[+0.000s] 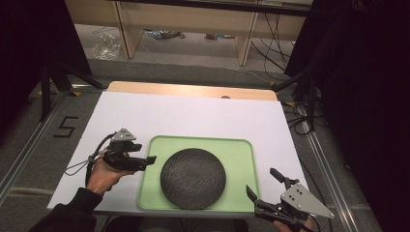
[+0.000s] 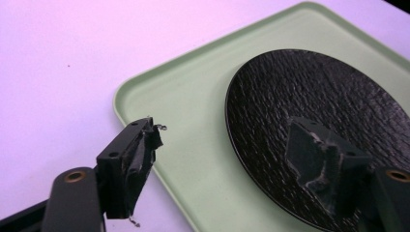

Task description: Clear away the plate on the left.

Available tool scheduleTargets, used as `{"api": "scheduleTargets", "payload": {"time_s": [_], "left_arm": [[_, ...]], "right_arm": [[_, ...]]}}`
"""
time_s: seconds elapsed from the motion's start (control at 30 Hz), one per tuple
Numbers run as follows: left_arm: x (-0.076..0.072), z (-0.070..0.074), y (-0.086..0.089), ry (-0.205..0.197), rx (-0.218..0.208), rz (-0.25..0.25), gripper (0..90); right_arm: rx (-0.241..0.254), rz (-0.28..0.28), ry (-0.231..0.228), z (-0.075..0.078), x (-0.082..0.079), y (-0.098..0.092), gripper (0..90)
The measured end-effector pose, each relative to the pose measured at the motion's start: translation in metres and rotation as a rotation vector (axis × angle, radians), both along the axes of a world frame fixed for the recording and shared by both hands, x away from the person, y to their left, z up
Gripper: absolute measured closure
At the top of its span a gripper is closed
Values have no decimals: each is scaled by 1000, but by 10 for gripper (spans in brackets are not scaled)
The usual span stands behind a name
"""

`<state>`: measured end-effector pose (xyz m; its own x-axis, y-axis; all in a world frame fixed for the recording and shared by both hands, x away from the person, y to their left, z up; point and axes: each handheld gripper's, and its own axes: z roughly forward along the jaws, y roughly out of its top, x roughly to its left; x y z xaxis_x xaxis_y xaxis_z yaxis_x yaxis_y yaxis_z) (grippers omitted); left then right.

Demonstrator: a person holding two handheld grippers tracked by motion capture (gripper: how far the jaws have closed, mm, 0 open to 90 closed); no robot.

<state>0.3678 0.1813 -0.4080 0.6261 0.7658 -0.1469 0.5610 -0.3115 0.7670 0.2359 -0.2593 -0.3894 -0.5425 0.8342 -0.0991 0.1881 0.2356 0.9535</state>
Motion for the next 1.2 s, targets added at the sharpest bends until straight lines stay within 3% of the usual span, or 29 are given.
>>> {"api": "scheduleTargets", "payload": {"time_s": [0.2,0.27,0.33,0.4,0.6,0.8,1.03,1.2], "left_arm": [[-12,4,7,-42,-51,13,214],[-16,6,11,-54,-51,-3,198],[-21,6,13,-65,-80,0,189],[-25,7,16,-74,-70,-10,188],[-37,10,20,-96,-93,1,188],[-50,11,26,-153,-108,13,189],[-67,11,30,-175,-129,32,180],[-77,12,32,-191,-155,18,173]], "right_arm": [[6,-4,2,0,-1,0,154],[6,-4,2,0,-1,0,154],[6,-4,2,0,-1,0,154],[8,-3,3,0,-1,1,154],[9,-4,3,0,-1,1,154],[12,-6,-5,0,-1,0,154],[15,10,5,0,-2,1,154],[14,-1,-6,0,-2,1,154]]}}
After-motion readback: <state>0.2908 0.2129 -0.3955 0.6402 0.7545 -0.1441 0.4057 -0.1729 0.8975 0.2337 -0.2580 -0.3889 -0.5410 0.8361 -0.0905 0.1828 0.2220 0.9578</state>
